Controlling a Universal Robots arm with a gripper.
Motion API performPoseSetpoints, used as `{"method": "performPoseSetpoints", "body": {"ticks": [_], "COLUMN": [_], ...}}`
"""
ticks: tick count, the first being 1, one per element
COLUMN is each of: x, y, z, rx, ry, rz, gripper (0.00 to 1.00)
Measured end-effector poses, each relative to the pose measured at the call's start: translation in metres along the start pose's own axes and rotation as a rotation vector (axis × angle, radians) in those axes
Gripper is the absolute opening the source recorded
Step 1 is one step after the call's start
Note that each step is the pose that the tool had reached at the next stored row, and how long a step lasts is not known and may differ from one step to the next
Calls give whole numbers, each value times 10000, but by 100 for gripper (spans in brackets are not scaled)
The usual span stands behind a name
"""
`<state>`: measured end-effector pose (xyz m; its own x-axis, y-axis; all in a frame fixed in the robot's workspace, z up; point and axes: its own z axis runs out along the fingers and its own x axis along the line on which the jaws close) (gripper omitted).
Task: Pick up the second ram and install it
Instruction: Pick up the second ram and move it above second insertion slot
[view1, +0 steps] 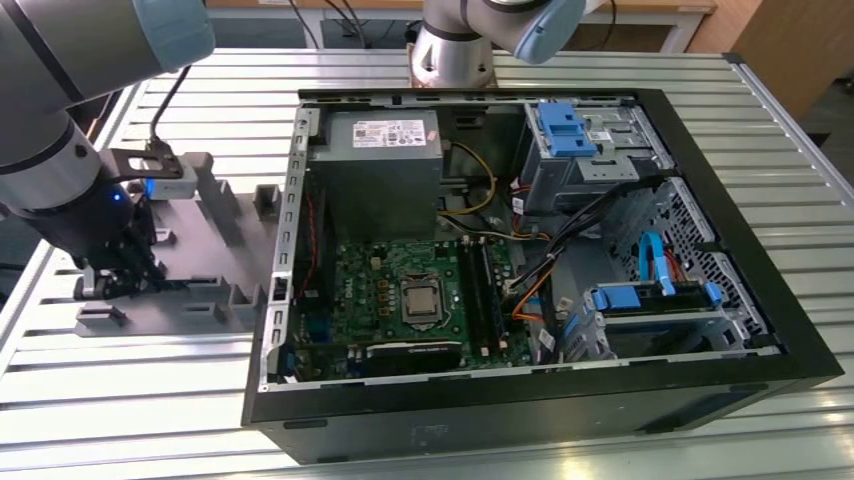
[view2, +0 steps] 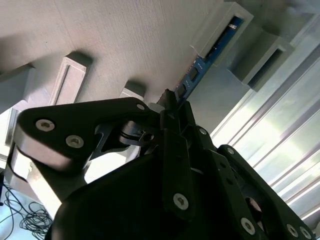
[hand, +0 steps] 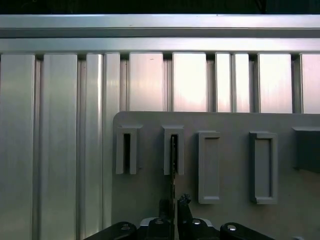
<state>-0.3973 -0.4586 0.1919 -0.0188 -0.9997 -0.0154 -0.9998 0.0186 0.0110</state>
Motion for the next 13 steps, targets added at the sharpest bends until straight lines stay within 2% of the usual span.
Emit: {"method": "performPoseSetpoints", "body": {"ticks": [5,6,13], "x": [0,0,0], "y": [0,0,0], "z": [2,2,2], "rx": [0,1,1], "ry": [-19,-21,-22], "rz": [0,-1,0], "gripper": [19,14,14]}}
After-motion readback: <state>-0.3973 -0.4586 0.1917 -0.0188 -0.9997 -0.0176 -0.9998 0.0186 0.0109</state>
